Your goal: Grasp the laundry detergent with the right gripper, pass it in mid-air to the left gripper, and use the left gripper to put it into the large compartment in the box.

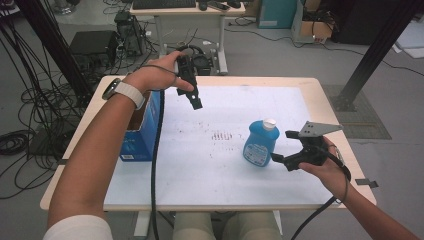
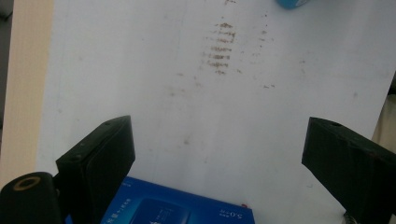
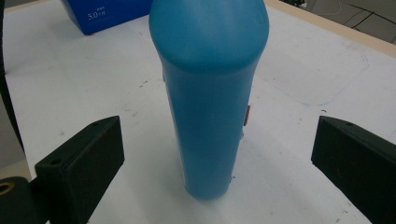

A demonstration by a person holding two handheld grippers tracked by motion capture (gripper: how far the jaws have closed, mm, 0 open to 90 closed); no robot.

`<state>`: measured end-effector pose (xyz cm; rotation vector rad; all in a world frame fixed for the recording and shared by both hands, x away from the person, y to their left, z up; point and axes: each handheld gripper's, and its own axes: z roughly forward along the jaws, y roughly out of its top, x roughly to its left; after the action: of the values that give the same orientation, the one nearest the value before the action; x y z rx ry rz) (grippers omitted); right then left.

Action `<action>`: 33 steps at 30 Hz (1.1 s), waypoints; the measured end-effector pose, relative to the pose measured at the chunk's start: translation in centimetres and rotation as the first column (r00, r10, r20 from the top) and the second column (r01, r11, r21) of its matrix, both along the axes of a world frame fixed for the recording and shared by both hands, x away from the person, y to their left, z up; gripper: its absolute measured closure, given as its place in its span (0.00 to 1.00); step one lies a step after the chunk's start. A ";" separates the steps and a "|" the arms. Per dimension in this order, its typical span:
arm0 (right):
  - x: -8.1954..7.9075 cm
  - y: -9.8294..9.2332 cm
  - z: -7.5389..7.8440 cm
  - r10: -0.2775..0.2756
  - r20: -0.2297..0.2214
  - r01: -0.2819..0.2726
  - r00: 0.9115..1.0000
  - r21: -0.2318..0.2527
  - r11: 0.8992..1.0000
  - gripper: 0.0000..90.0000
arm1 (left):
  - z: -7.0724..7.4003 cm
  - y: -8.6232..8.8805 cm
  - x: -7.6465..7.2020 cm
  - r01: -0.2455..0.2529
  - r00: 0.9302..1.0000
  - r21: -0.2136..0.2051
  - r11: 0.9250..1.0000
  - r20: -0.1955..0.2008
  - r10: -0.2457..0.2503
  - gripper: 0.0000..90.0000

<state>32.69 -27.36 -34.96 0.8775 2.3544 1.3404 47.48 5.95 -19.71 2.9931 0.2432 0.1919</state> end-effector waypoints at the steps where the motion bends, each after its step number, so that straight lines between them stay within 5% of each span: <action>1: 0.0 0.0 0.0 0.000 0.000 0.000 1.000 0.000 1.000 0.02 | 0.0 0.0 0.0 0.000 1.000 0.000 1.000 0.000 0.000 0.11; 33: 0.0 0.0 0.0 0.004 -0.005 -0.004 1.000 0.011 1.000 0.04 | 0.1 0.1 0.0 -0.003 1.000 -0.003 1.000 0.004 0.003 0.11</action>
<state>32.65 -27.39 -34.94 0.8810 2.3557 1.3554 47.47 6.04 -19.65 2.9892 0.2471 0.1968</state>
